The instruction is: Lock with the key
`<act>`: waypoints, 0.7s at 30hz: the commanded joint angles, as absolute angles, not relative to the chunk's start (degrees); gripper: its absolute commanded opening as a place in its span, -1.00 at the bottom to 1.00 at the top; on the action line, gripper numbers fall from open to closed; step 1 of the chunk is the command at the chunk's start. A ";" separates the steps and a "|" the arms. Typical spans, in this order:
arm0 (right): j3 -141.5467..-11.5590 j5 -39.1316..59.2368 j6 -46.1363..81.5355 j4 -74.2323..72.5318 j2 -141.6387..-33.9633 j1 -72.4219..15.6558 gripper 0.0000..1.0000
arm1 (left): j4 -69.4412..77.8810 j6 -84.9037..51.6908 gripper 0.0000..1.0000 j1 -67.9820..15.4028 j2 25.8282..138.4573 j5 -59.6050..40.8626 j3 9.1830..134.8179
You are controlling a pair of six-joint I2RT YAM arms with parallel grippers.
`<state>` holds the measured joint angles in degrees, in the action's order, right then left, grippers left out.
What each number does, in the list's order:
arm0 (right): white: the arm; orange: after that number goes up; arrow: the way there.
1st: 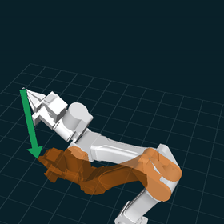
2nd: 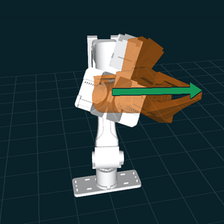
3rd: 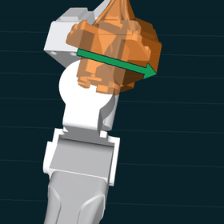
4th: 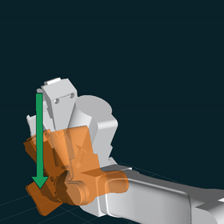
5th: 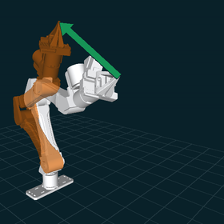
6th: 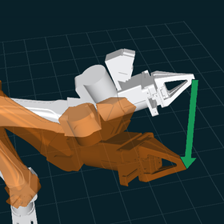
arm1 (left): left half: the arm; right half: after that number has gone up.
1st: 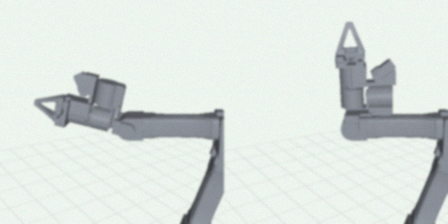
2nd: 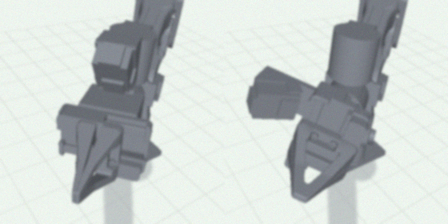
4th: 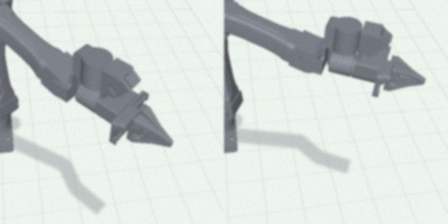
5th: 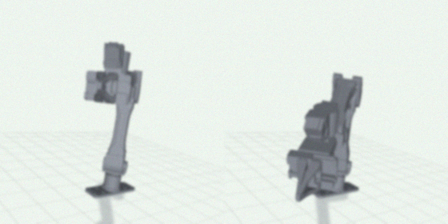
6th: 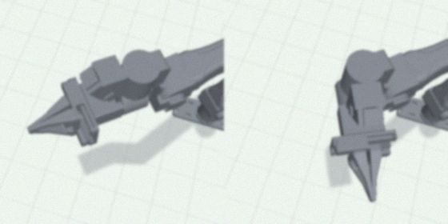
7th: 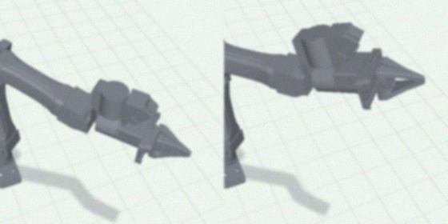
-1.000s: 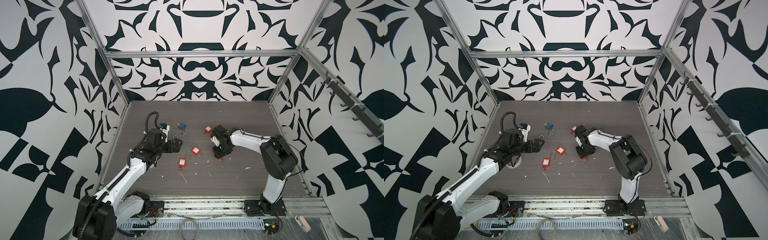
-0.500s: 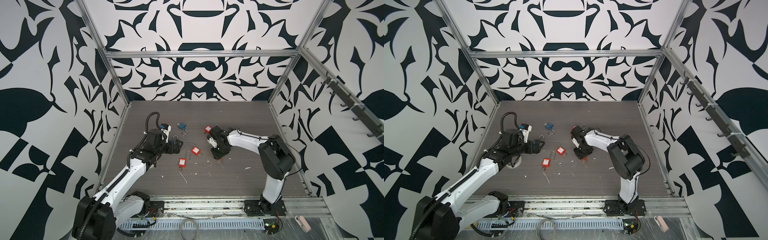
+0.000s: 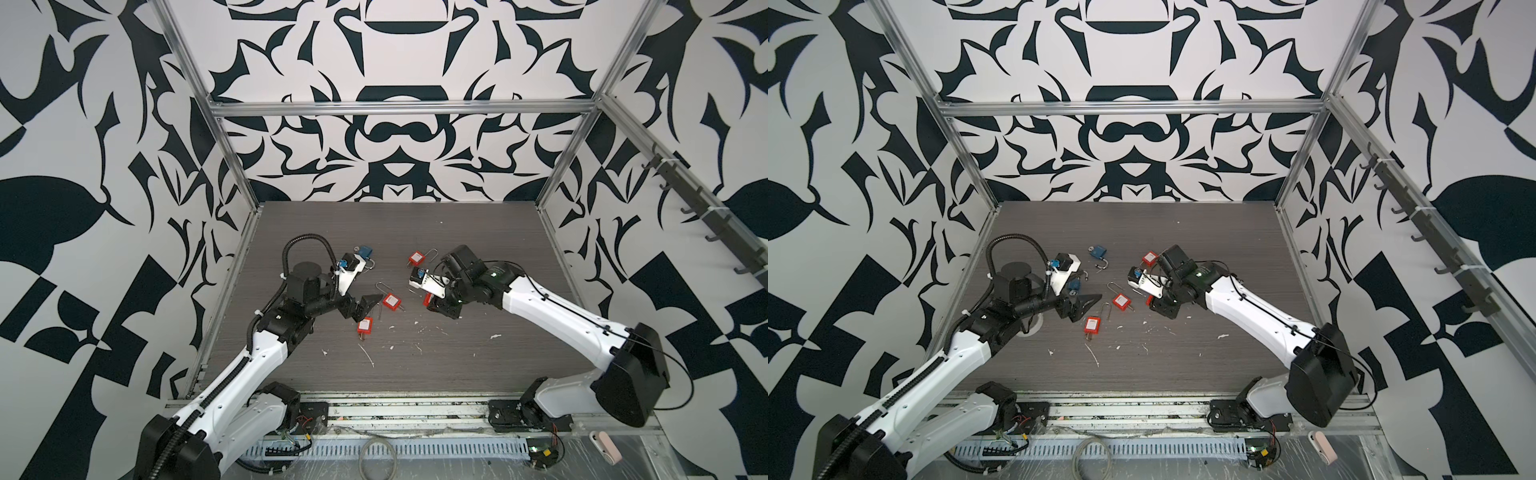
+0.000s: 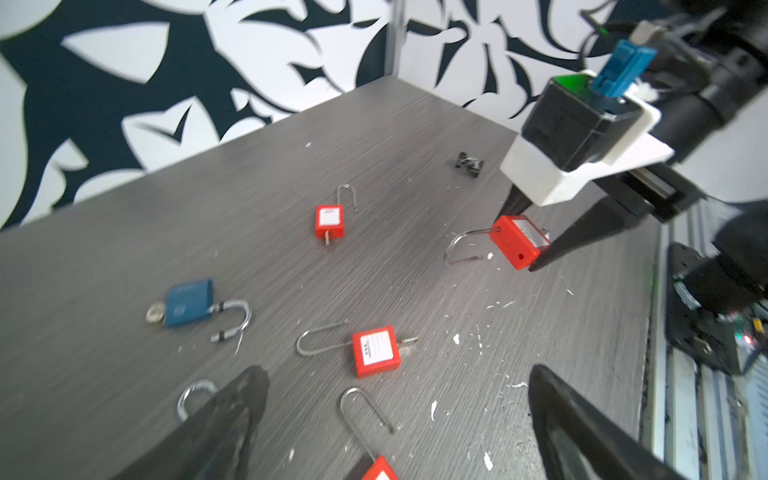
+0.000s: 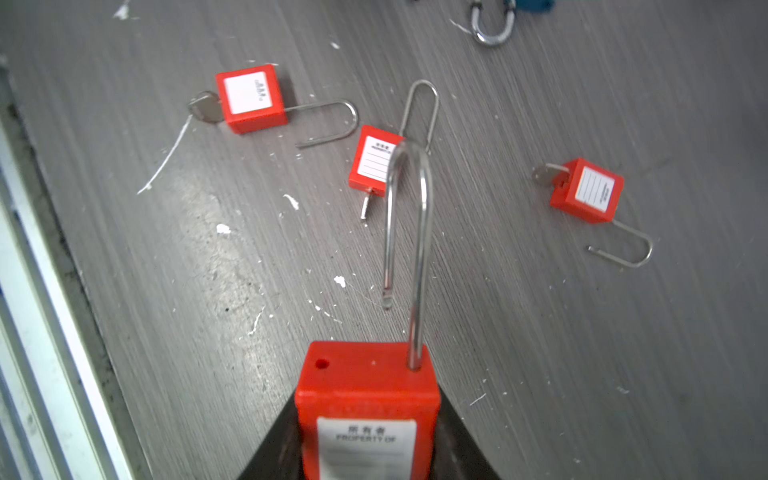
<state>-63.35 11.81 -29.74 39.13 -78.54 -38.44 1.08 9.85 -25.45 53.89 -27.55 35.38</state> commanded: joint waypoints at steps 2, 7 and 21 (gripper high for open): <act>-64.19 17.34 -38.93 39.91 -75.47 -38.59 -0.41 | 5.74 20.99 0.99 -25.93 52.59 -38.34 34.68; -65.17 22.11 -41.13 41.40 -73.79 -38.67 -0.41 | -0.25 28.39 0.78 -26.19 55.61 -48.19 37.91; -66.01 20.71 -43.51 43.23 -74.09 -40.53 -0.44 | -0.23 29.82 0.14 -32.13 64.77 -50.05 42.65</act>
<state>-63.90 19.53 -42.54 43.59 -74.72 -39.99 1.02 28.58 -31.00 63.83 -49.74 41.12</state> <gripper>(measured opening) 0.419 0.574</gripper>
